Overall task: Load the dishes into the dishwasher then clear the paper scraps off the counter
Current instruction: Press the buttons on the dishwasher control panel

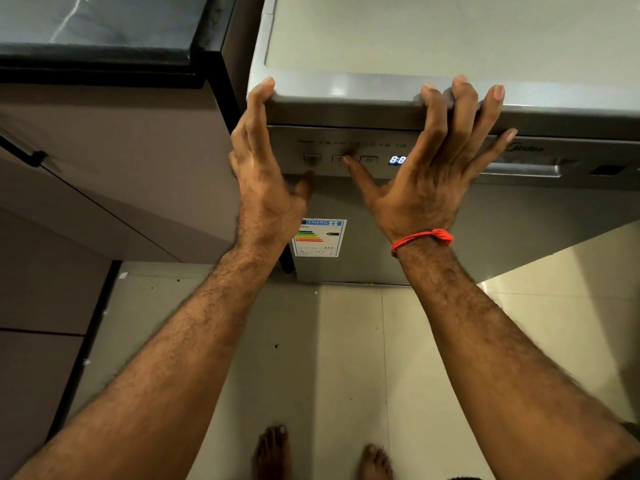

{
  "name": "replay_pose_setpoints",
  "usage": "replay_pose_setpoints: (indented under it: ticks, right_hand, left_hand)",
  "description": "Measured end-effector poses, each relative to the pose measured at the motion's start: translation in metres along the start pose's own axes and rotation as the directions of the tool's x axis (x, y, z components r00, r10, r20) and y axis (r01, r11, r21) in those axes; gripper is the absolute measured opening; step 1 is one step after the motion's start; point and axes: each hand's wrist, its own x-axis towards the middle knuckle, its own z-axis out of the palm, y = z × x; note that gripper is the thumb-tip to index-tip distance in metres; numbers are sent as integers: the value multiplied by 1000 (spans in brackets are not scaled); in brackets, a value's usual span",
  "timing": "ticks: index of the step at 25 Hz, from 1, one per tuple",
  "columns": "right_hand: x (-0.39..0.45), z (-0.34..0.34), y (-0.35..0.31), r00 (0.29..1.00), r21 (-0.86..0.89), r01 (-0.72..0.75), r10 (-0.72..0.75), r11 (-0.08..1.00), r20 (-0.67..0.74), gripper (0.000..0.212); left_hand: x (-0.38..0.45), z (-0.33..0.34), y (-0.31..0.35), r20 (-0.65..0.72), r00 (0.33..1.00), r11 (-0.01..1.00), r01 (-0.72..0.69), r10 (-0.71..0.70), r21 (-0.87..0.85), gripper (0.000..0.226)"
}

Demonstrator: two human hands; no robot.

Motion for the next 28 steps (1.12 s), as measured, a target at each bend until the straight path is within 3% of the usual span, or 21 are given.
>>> replay_pose_setpoints:
  ticks: [14, 18, 21, 25, 28]
  right_hand:
    - [-1, 3, 2, 1000, -44, 1, -1, 999, 11, 97]
    - [-4, -6, 19, 995, -36, 83, -81, 996, 59, 89]
    - [-2, -21, 37, 979, -19, 158, -155, 987, 134, 96]
    - [8, -34, 57, 968, 88, 221, -229, 971, 101, 90]
    - [6, -35, 72, 981, 8, 181, -181, 984, 76, 86]
  left_hand:
    - [-3, 6, 5, -32, 999, 998, 32, -31, 47, 111]
    - [-3, 5, 8, -14, 997, 996, 73, -72, 43, 114]
    - [-4, 7, 14, -14, 995, 994, 102, -101, 50, 118]
    - [-3, 14, 20, -50, 989, 989, 144, -141, 45, 117]
    - [-3, 17, 20, -97, 989, 991, 119, -112, 65, 115]
